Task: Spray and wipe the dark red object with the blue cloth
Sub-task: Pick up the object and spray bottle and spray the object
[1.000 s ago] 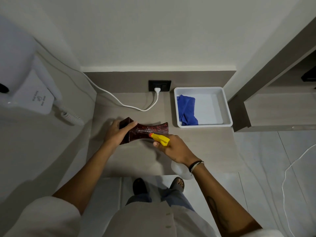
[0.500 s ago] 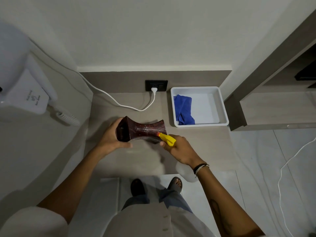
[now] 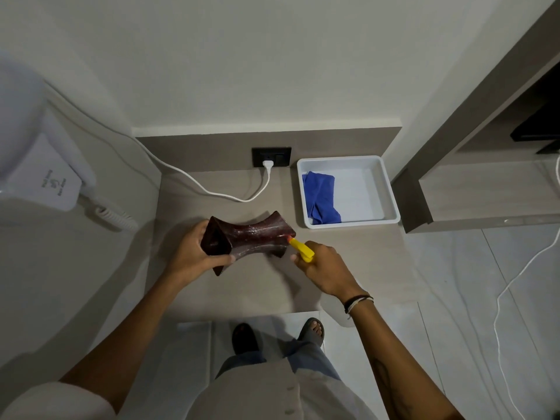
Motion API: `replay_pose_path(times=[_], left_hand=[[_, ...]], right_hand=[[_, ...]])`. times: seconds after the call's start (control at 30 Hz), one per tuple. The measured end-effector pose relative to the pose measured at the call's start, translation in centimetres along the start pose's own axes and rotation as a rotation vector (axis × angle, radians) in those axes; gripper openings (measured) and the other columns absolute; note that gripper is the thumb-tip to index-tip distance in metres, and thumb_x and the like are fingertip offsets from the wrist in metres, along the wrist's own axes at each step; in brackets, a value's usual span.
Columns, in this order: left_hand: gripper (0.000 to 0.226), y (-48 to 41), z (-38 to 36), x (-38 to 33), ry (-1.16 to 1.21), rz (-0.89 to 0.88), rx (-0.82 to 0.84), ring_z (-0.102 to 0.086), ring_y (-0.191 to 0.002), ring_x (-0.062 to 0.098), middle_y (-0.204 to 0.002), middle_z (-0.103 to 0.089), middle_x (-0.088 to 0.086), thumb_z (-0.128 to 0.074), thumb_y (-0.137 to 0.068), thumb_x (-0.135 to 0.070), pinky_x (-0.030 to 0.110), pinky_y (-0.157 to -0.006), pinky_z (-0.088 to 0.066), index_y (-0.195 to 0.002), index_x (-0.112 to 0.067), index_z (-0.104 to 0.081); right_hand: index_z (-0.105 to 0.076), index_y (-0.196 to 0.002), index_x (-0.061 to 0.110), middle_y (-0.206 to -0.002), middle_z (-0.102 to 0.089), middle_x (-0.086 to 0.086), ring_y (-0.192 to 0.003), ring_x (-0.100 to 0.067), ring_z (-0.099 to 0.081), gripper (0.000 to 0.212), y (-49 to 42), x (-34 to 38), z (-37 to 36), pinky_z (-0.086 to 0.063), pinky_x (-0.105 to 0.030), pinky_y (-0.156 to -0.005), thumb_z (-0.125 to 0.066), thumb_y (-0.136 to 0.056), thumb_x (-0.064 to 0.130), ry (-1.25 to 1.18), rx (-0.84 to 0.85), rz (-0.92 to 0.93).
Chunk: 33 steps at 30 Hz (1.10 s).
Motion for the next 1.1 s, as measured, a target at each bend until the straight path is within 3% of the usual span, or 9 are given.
replay_pose_path(times=[0.13,0.23,0.4,0.5,0.6,0.7,0.8,0.93,1.1], left_hand=[[0.074,-0.3,0.2,1.0,0.122,0.199,-0.076,-0.080,-0.087,0.015,-0.093,-0.083,-0.001,-0.089,-0.051,-0.062,0.020,-0.068,-0.056,-0.110,-0.020,-0.078],[0.070,-0.5,0.2,1.4,0.156,0.289,-0.075,-0.082,-0.089,0.027,-0.089,-0.084,0.003,-0.086,-0.053,-0.066,0.037,-0.077,-0.063,-0.102,-0.017,-0.080],[0.070,-1.2,0.2,1.9,0.189,0.312,-0.072,-0.082,-0.093,0.029,-0.098,-0.084,0.008,-0.088,-0.054,-0.063,0.058,-0.093,-0.064,-0.107,-0.018,-0.079],[0.077,-1.5,-0.1,1.5,0.193,0.255,-0.059,-0.080,-0.101,0.021,-0.119,-0.080,0.006,-0.088,-0.058,-0.062,0.053,-0.092,-0.065,-0.126,-0.031,-0.070],[0.111,-1.4,-0.7,0.7,0.122,0.184,0.010,-0.068,-0.123,0.019,-0.144,-0.062,0.001,-0.084,-0.061,-0.063,0.043,-0.099,-0.060,-0.161,-0.045,-0.040],[0.127,-1.3,-1.0,0.2,-0.057,0.104,0.031,-0.052,-0.139,0.023,-0.157,-0.043,0.004,-0.089,-0.055,-0.061,0.048,-0.117,-0.048,-0.166,-0.046,-0.029],[0.143,-0.8,-1.4,-0.2,-0.145,0.045,0.077,-0.037,-0.139,0.015,-0.153,-0.027,-0.005,-0.106,-0.052,-0.042,0.039,-0.116,-0.037,-0.168,-0.044,-0.022],[0.114,-1.1,-0.5,-1.3,-0.167,-0.052,0.002,-0.056,-0.132,0.027,-0.148,-0.053,0.007,-0.104,-0.052,-0.005,0.047,-0.108,-0.052,-0.152,-0.019,-0.050],[0.075,-1.6,0.5,-1.4,-0.165,-0.048,-0.047,-0.075,-0.100,0.016,-0.109,-0.078,-0.005,-0.102,-0.051,-0.014,0.033,-0.074,-0.061,-0.117,-0.024,-0.069]], right_hand=[[-0.071,-0.110,0.037,-0.092,-0.072,0.020,-0.083,0.004,-0.066,0.007,1.4,2.9,-0.3,-0.046,-0.015,-0.073,-0.066,-0.105,0.038,-0.179,0.082,0.177],[-0.068,-0.138,0.027,-0.117,-0.079,0.001,-0.102,-0.018,-0.072,0.033,1.7,4.9,-0.8,-0.056,-0.035,-0.088,-0.064,-0.106,0.038,-0.180,0.091,0.222],[-0.068,-0.132,0.020,-0.119,-0.078,-0.008,-0.105,-0.030,-0.073,0.040,1.4,5.6,-1.5,-0.059,-0.045,-0.089,-0.058,-0.106,0.048,-0.026,0.098,0.196],[-0.070,-0.122,0.017,-0.111,-0.078,-0.009,-0.098,-0.030,-0.072,0.035,1.2,4.5,-0.9,-0.059,-0.045,-0.085,-0.061,-0.106,0.046,-0.024,0.057,0.148],[-0.070,-0.111,0.017,-0.104,-0.078,-0.009,-0.091,-0.030,-0.070,0.031,0.9,3.9,-0.3,-0.056,-0.042,-0.078,-0.060,-0.106,0.046,-0.041,0.007,0.126],[-0.068,-0.111,0.017,-0.104,-0.076,-0.010,-0.089,-0.029,-0.068,0.030,0.6,3.4,-0.5,-0.047,-0.035,-0.072,-0.062,-0.105,0.046,-0.005,0.010,0.103],[-0.067,-0.110,0.014,-0.105,-0.075,-0.013,-0.088,-0.033,-0.066,0.032,0.5,1.9,-0.4,-0.045,-0.035,-0.072,-0.064,-0.103,0.045,0.087,-0.016,0.037],[-0.065,-0.105,0.013,-0.105,-0.074,-0.013,-0.095,-0.037,-0.069,0.033,0.6,0.4,-0.2,-0.053,-0.042,-0.077,-0.064,-0.103,0.046,0.111,-0.027,-0.033],[-0.067,-0.100,0.019,-0.094,-0.073,-0.002,-0.086,-0.023,-0.068,0.026,0.7,0.9,-0.1,-0.057,-0.043,-0.079,-0.066,-0.103,0.045,-0.062,0.047,0.072]])
Point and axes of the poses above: each hand's wrist, its own y-axis away from the middle knuckle, its own z-axis out of the back of the hand, x = y × z, the point moved 9 cm from there along -y, towards the middle knuckle
